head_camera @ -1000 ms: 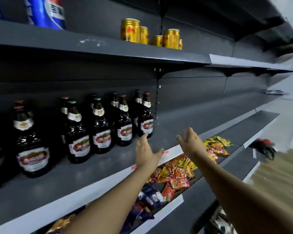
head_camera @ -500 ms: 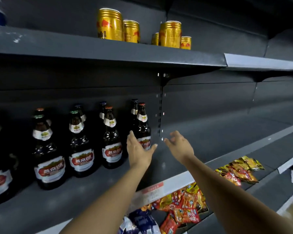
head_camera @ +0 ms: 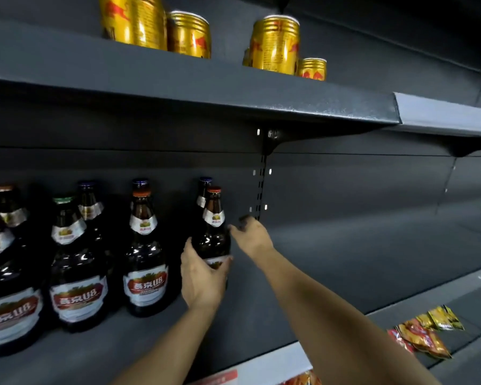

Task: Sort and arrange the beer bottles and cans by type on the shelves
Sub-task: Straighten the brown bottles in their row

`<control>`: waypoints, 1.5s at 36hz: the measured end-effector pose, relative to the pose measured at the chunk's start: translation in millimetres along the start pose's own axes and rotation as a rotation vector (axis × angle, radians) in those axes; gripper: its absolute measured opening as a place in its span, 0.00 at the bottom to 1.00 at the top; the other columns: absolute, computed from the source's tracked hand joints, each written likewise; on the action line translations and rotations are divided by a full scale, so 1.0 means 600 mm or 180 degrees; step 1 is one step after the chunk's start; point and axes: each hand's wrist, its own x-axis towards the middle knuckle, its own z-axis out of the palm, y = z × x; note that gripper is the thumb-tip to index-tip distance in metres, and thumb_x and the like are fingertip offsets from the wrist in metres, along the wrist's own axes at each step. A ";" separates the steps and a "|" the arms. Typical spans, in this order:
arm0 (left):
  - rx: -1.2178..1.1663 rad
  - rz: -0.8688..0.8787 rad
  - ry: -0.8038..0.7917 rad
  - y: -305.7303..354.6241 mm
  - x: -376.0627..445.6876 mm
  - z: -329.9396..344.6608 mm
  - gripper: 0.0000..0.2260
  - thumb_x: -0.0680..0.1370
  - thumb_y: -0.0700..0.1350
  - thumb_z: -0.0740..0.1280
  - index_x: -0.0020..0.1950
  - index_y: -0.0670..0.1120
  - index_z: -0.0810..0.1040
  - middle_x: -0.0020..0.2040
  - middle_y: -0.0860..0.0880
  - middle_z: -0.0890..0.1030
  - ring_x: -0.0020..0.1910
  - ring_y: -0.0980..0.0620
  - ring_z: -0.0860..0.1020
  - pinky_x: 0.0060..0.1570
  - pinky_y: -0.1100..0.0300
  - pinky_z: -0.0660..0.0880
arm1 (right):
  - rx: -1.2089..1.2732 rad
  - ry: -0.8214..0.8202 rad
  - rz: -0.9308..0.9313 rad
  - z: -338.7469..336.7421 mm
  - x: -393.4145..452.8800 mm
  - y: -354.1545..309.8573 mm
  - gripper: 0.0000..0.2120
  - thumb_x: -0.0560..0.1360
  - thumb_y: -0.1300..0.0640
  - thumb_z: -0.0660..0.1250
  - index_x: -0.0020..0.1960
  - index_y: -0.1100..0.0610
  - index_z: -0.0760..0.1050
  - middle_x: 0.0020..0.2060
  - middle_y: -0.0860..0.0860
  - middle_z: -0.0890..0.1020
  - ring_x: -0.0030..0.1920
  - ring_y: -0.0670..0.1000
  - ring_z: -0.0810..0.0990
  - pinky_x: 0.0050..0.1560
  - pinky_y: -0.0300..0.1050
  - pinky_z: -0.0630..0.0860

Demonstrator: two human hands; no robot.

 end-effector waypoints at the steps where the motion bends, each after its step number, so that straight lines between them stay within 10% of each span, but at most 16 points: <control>1: 0.0038 0.0015 0.0050 -0.001 0.000 0.000 0.42 0.68 0.53 0.77 0.76 0.49 0.59 0.69 0.46 0.69 0.67 0.44 0.70 0.57 0.48 0.72 | 0.0132 -0.0054 -0.0014 0.004 0.008 -0.001 0.25 0.78 0.46 0.65 0.69 0.60 0.69 0.63 0.56 0.77 0.63 0.56 0.75 0.59 0.47 0.72; 9: 0.0268 -0.0084 0.0382 0.003 -0.007 -0.010 0.39 0.65 0.54 0.77 0.70 0.50 0.62 0.64 0.48 0.71 0.65 0.45 0.70 0.53 0.47 0.73 | 0.0549 -0.0729 0.0000 0.026 0.050 -0.017 0.21 0.69 0.44 0.72 0.57 0.55 0.79 0.51 0.52 0.82 0.52 0.52 0.80 0.55 0.49 0.79; 16: 0.0402 0.0014 0.0470 0.001 -0.009 -0.009 0.41 0.64 0.56 0.77 0.71 0.49 0.62 0.63 0.49 0.70 0.65 0.47 0.69 0.52 0.49 0.73 | 0.0497 -0.1211 -0.0091 0.023 0.058 -0.026 0.04 0.78 0.59 0.64 0.44 0.53 0.74 0.35 0.47 0.74 0.34 0.43 0.70 0.28 0.31 0.66; 22: 0.0039 -0.0044 0.0456 -0.005 -0.013 0.000 0.39 0.65 0.52 0.78 0.71 0.50 0.62 0.63 0.51 0.72 0.64 0.48 0.72 0.53 0.53 0.72 | 0.0508 -0.1439 -0.0027 0.032 0.061 -0.034 0.12 0.77 0.59 0.63 0.60 0.53 0.75 0.45 0.51 0.78 0.45 0.50 0.76 0.46 0.45 0.74; 25: -0.0073 -0.0052 0.0332 -0.009 -0.013 -0.003 0.38 0.66 0.52 0.78 0.70 0.53 0.61 0.61 0.54 0.74 0.60 0.50 0.75 0.49 0.56 0.71 | 0.0778 -0.1284 -0.0006 0.037 0.058 -0.027 0.14 0.76 0.62 0.65 0.60 0.55 0.76 0.44 0.49 0.80 0.41 0.45 0.76 0.38 0.34 0.73; 29: -0.0143 -0.0045 0.0229 -0.010 -0.014 -0.009 0.37 0.66 0.54 0.77 0.68 0.54 0.61 0.59 0.55 0.75 0.58 0.51 0.76 0.48 0.56 0.72 | 0.1057 -0.0838 0.0154 0.045 0.043 -0.014 0.08 0.72 0.59 0.71 0.49 0.52 0.77 0.52 0.54 0.82 0.54 0.54 0.81 0.56 0.49 0.79; 32: -0.0101 -0.0003 0.0095 -0.005 -0.015 -0.015 0.37 0.65 0.57 0.77 0.68 0.54 0.61 0.60 0.55 0.75 0.58 0.51 0.76 0.48 0.55 0.73 | 0.1236 -0.0447 0.0241 0.034 0.022 -0.010 0.07 0.72 0.56 0.71 0.42 0.49 0.72 0.47 0.52 0.81 0.51 0.54 0.80 0.51 0.48 0.78; 37: 0.0001 -0.0065 -0.0018 0.008 -0.013 -0.029 0.37 0.64 0.56 0.78 0.68 0.52 0.63 0.60 0.51 0.77 0.57 0.46 0.78 0.50 0.53 0.75 | 0.0829 0.0134 0.0380 0.013 -0.009 0.015 0.27 0.63 0.41 0.75 0.55 0.52 0.70 0.49 0.48 0.80 0.51 0.52 0.80 0.54 0.52 0.78; 54: 0.0023 0.0107 0.0249 0.079 -0.170 -0.125 0.34 0.66 0.54 0.78 0.65 0.48 0.65 0.59 0.49 0.78 0.56 0.45 0.78 0.46 0.58 0.71 | 0.0607 0.0378 0.0182 -0.104 -0.206 0.056 0.25 0.66 0.37 0.73 0.54 0.51 0.72 0.49 0.50 0.81 0.50 0.54 0.80 0.54 0.53 0.77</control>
